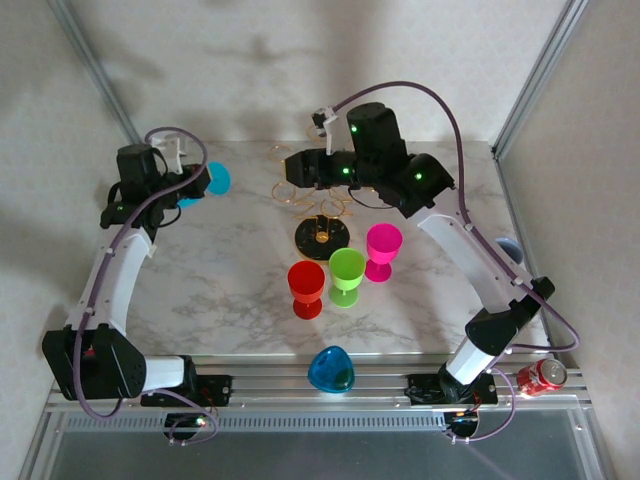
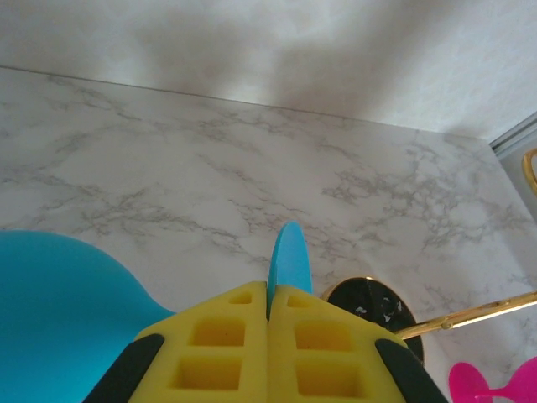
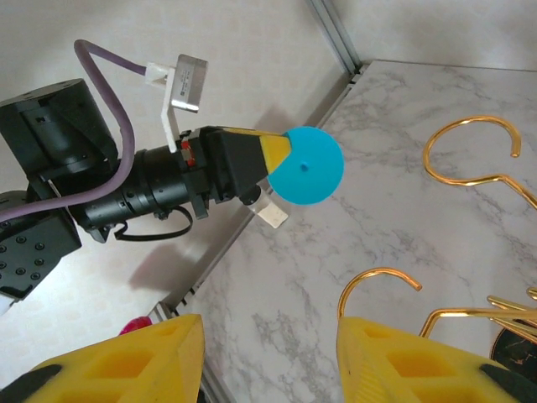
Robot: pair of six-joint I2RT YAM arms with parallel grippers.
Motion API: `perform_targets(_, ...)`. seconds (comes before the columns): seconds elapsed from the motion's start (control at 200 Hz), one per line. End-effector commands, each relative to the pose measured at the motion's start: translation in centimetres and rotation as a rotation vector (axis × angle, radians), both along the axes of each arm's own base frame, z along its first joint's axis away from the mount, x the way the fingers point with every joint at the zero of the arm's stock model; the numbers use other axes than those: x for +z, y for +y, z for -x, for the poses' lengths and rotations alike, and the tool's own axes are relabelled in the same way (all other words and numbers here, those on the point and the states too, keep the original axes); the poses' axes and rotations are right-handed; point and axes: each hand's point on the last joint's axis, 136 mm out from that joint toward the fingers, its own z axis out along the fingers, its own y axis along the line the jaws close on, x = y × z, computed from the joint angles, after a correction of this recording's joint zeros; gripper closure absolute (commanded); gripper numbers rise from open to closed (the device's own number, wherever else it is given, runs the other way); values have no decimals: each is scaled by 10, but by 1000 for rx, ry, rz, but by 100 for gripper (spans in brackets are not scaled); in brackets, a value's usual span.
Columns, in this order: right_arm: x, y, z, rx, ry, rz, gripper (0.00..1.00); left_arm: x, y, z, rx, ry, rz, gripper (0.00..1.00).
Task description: Take the wine glass off the wine glass rack
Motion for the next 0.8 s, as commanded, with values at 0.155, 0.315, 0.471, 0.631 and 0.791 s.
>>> perform_targets(0.155, 2, 2, 5, 26, 9, -34, 54, -2, -5, 3, -22, -24, -110, 100)
perform_targets(0.315, -1, 5, 3, 29, 16, -37, 54, -15, -7, 8, -16, 33, -166, 100)
perform_targets(0.471, -2, 6, 1, 24, 16, -34, 54, -35, -20, 17, -14, 79, -286, 100)
perform_targets(0.631, 1, 4, 3, 28, 12, -30, 54, -33, -22, 28, -7, 62, -322, 100)
perform_targets(0.791, 1, 2, 3, 23, 6, -22, 54, -30, -30, 44, -26, 55, -376, 100)
